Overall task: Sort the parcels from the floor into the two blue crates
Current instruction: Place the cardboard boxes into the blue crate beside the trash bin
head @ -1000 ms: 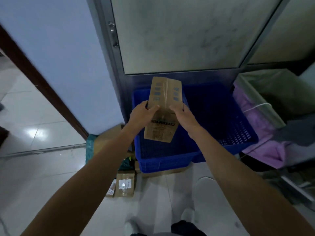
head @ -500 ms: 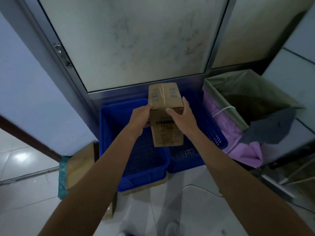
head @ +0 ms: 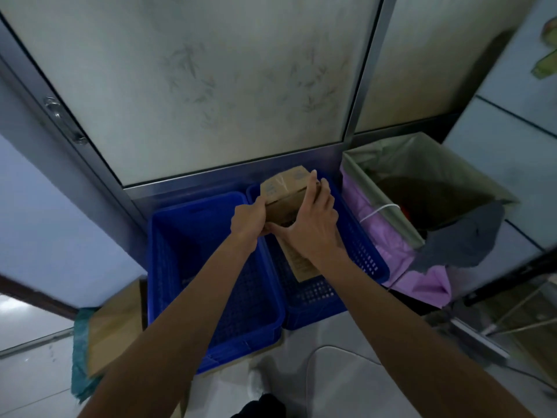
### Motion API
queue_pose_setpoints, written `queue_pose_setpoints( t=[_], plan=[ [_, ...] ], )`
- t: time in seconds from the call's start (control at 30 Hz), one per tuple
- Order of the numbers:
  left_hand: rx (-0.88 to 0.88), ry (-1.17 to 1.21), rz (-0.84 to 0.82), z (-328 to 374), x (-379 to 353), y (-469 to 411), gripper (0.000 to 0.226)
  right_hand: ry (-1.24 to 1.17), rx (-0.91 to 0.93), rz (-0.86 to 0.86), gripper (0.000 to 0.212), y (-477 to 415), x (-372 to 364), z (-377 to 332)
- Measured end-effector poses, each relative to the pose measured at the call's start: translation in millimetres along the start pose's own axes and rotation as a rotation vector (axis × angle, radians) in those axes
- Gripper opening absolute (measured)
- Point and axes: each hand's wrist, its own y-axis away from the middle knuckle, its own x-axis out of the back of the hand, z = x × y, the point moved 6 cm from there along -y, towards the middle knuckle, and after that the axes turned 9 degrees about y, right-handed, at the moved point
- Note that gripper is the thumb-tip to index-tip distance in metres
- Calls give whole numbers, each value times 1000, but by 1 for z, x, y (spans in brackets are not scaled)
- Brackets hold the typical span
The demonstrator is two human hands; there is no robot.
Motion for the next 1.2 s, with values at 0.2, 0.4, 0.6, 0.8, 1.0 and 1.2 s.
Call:
queue_pose_setpoints(
  t=[0.2, 0.4, 0.6, 0.8, 1.0, 1.2],
  plan=[
    [29, -25, -114, 20, -34, -40, 45, 224, -15, -32, 156, -53, -9, 7],
    [45, -45, -169, 24, -56, -69, 24, 255, -52, -128, 155, -101, -32, 22],
    [-30, -72, -319, 51, -84, -91, 29, 61, -214, -219, 144, -155, -36, 81],
    [129, -449, -296, 13, -92, -126, 40, -115, -216, -316, 145, -218, -39, 126],
    [265, -334, -167, -24, -122, -133, 71, -435, -235, -442, 137, -276, -47, 174],
    [186, -74, 14, -36, -145, -135, 62, -638, -243, -648, 131, -296, -76, 201]
  ],
)
